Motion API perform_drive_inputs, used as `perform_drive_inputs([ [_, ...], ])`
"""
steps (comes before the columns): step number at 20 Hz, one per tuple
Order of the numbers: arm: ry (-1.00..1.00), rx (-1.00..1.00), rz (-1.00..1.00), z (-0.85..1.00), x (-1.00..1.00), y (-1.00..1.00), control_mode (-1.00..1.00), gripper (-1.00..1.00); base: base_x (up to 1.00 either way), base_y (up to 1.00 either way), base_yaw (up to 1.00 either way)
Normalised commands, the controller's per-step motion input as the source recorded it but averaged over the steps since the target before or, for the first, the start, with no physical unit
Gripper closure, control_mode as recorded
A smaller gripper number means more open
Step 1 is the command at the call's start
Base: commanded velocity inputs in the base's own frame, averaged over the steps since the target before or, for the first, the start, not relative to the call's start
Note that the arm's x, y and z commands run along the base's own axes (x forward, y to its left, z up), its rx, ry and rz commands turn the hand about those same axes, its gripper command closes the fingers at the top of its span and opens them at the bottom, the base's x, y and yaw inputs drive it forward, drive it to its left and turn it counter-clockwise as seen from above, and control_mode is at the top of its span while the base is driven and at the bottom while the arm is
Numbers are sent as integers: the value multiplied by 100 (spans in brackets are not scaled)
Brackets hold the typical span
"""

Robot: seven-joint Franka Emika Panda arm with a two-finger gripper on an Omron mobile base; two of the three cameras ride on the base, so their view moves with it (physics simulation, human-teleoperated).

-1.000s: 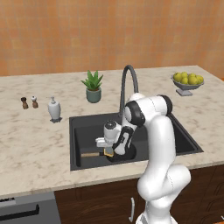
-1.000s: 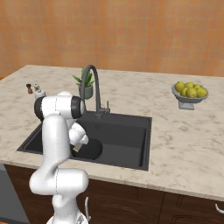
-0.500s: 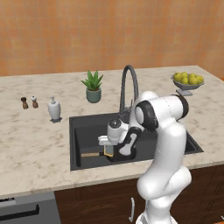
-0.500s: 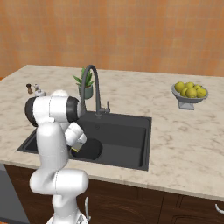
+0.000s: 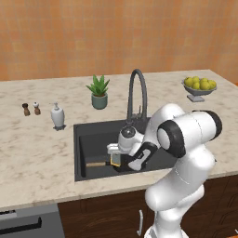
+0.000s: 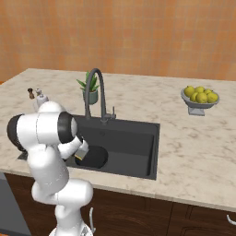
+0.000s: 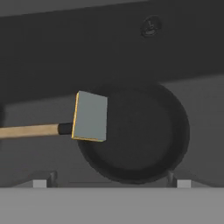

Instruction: Pick the pan and sponge and place them into the sink. Then turn on the water.

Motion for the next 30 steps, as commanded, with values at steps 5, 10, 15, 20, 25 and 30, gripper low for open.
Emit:
perform_drive_inputs([
  [5,0,0,0,66,-26,-1,-100,-100,0,0,0],
  [10,0,0,0,59,-16,-18,-100,-100,0,0,0],
  [15,0,0,0,64,-1,-25,-100,-100,0,0,0],
  [20,0,0,0,48,0,-28,-100,-100,0,0,0],
  [25,0,0,0,12,0,-45,-100,-100,0,0,0],
  [30,0,0,0,0,0,-51,-100,-100,0,0,0],
])
